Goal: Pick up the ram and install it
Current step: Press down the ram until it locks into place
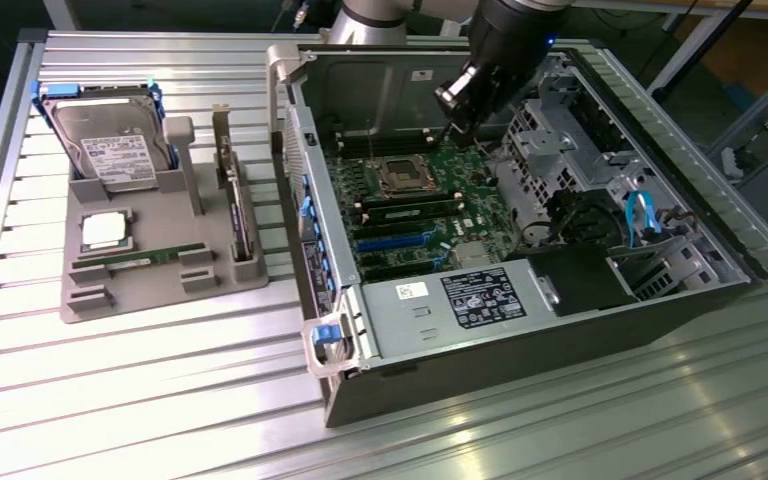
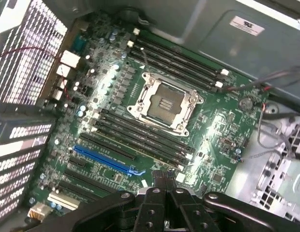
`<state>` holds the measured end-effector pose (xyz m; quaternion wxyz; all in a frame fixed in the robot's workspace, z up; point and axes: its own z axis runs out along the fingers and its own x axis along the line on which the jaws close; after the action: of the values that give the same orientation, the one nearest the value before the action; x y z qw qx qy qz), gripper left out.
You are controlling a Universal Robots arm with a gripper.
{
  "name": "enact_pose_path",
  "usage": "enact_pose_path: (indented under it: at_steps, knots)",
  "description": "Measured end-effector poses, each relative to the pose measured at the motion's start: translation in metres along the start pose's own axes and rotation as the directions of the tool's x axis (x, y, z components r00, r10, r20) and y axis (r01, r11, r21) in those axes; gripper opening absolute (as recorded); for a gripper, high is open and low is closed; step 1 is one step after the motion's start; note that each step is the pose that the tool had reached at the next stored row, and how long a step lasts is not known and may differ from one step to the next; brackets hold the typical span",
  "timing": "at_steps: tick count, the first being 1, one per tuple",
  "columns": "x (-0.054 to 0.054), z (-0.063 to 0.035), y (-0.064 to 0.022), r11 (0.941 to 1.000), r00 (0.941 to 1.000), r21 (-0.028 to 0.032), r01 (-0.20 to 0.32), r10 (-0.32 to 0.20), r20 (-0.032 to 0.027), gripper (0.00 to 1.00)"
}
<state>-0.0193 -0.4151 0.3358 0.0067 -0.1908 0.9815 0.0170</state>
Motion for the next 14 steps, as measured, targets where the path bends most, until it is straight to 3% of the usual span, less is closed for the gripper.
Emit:
enact_pose_path:
  at_steps: [4, 8, 11, 14]
  knots:
    - [0.0, 0.0003, 0.0, 0.9976, 0.9976, 0.0013, -0.069, 0.069, 0.0022, 0.1]
    - [0.0, 0.0007, 0.0, 0.9898, 0.9898, 0.0025, -0.142, 0.142, 0.0046, 0.1]
    - [0.0, 0.001, 0.0, 0.9749, 0.9749, 0.0036, -0.222, 0.222, 0.0074, 0.1]
    - [0.0, 0.0014, 0.0, 0.9565, 0.9565, 0.0044, -0.292, 0.292, 0.0099, 0.1]
